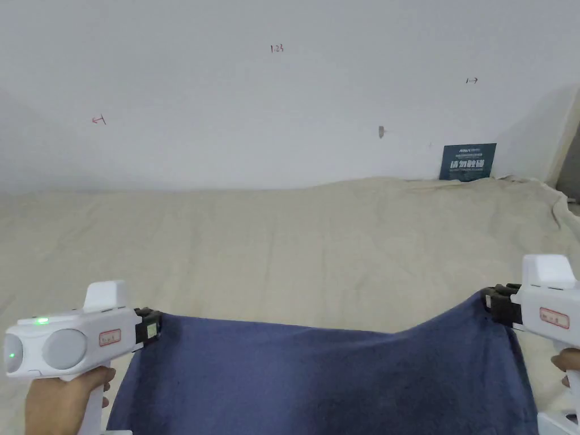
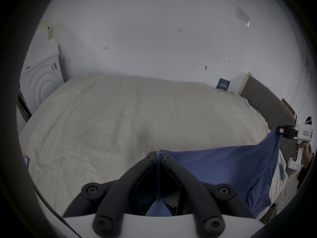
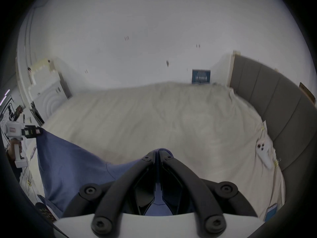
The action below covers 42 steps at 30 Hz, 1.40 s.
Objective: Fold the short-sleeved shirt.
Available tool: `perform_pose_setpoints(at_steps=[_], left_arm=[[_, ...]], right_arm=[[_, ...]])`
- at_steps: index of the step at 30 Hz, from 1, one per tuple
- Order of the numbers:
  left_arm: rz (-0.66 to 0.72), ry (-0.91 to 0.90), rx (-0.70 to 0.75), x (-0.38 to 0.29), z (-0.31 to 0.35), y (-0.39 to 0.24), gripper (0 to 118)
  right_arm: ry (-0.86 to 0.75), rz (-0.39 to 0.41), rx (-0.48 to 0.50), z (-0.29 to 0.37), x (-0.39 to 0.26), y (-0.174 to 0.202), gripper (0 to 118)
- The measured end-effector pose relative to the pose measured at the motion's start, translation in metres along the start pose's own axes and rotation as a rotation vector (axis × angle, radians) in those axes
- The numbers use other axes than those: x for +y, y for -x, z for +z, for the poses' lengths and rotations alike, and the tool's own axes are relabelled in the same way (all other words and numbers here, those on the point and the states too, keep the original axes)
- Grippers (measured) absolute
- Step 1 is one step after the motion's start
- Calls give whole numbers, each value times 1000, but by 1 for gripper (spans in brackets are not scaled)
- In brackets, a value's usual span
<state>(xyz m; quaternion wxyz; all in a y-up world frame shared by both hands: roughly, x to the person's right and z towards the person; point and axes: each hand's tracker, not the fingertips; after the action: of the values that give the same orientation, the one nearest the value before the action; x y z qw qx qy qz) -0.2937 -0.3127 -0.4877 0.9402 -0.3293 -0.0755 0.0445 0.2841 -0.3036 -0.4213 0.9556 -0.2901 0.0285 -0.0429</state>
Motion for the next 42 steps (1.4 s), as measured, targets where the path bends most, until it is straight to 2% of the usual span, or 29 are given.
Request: perform_pose_setpoints(at_steps=[4, 7, 12, 14, 18, 26, 34, 42], left_arm=[[8, -107, 11, 38, 45, -7, 1], [5, -187, 4, 72, 78, -10, 1], [-44, -298, 24, 130, 126, -22, 1], [-56, -341, 31, 153, 142, -28, 1], [-100, -415, 53, 201, 166, -43, 1], [-145, -526, 76, 280, 189, -67, 1], [-158, -503, 76, 277, 162, -68, 1], [-135, -359, 92, 224, 92, -55, 1]], right_arm=[[-125, 23, 2, 50, 40, 13, 2], [-227, 6, 5, 86, 77, 20, 2], [-349, 53, -36, 130, 137, 28, 2], [-404, 49, -31, 142, 163, 27, 2], [-494, 103, -78, 167, 211, 36, 2], [-609, 153, -145, 186, 280, 36, 2], [-598, 149, -129, 174, 270, 20, 2], [-461, 134, -115, 114, 214, 7, 2]])
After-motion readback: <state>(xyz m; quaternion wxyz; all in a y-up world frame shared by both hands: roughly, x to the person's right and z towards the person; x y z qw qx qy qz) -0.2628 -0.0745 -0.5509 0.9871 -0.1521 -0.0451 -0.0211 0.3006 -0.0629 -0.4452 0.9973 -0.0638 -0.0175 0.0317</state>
